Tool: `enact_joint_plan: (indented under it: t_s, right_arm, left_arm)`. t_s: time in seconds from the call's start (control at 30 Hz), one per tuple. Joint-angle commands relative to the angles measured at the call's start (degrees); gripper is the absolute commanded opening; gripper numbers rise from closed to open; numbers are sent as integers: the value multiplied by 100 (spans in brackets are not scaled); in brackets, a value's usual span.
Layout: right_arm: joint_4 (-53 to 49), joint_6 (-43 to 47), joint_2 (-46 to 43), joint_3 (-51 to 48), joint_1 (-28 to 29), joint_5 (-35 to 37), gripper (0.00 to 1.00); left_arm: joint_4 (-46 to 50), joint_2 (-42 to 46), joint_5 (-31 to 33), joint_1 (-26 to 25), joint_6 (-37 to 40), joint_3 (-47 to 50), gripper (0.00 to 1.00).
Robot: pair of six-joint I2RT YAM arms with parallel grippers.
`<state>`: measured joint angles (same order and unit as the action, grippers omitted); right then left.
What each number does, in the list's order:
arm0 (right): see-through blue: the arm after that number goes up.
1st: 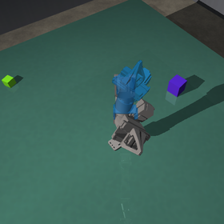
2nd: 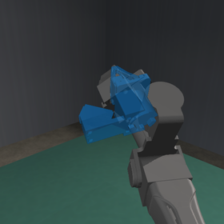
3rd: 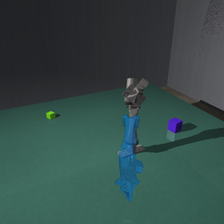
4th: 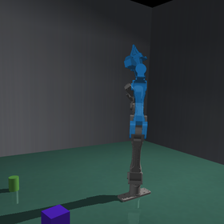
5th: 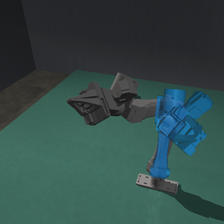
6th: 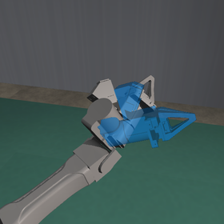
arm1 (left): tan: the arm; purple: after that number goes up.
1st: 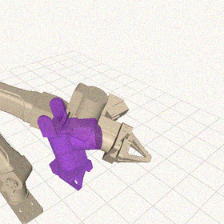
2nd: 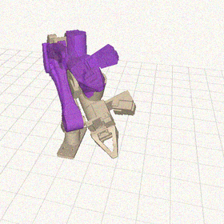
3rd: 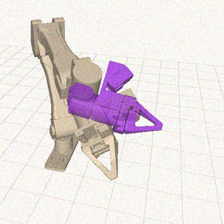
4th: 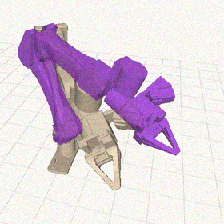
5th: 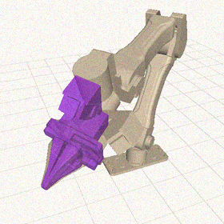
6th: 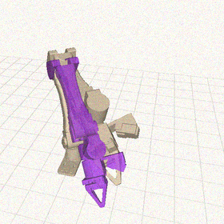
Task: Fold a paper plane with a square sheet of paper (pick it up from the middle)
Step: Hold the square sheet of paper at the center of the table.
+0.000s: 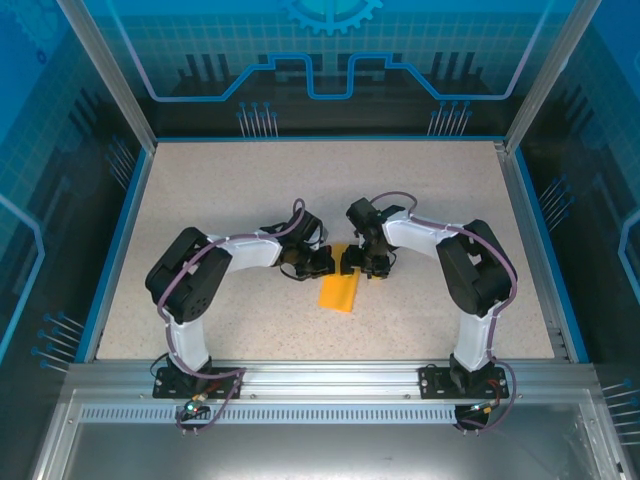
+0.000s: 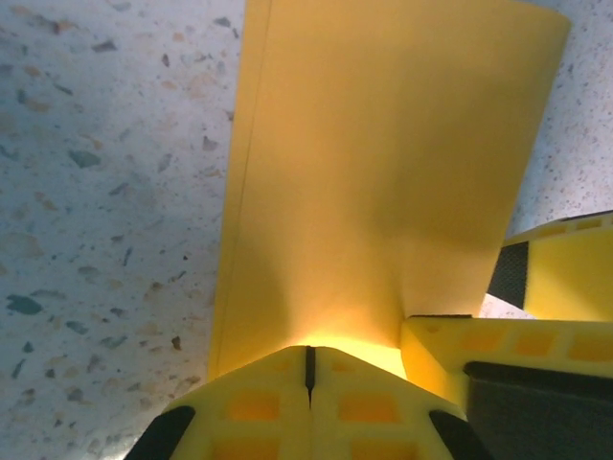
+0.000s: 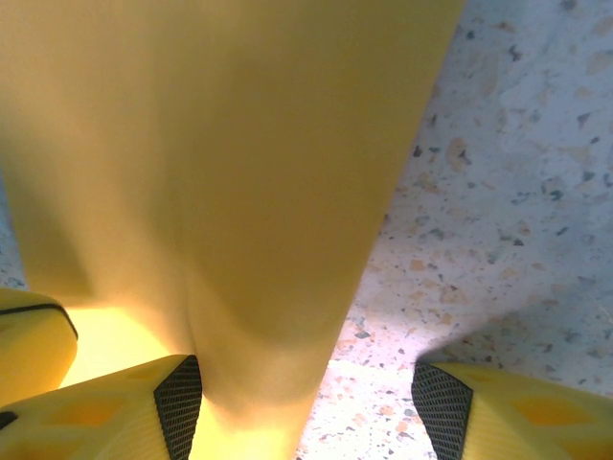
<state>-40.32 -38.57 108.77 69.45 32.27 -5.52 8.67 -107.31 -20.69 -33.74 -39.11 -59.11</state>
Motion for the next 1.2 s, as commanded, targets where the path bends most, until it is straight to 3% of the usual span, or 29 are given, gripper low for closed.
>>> enact_joint_plan:
  t_s: [0.0, 0.4, 0.63, 0.77, 0.87, 0.93, 1.17]
  right_arm:
    - [-71, -19, 419, -204, 18, 455, 66]
    - [6, -19, 40, -57, 15, 340, 68]
    - [536, -62, -1282, -397, -173, 136, 69]
    - [1869, -294, -2104, -1347, -518, -987, 39]
    - [2482, -484, -2097, -1664, -546, -1733, 12]
    - [2753, -590, -1940, -1751, -465, -1973, 0]
    - [3381, -841, -1444, -2133, -389, -2129, 0]
  left_arm:
    - [29, -156, 123, -56, -66, -28, 0]
    - [76, -238, 267, -67, 35, 170, 0]
    - [162, -221, 345, -65, 138, 172, 0]
    - [185, -202, 346, -64, 151, 163, 0]
    - [198, -194, 359, -67, 169, 163, 0]
    - [197, -207, 345, -67, 169, 165, 0]
    - [222, -203, 364, -72, 193, 188, 0]
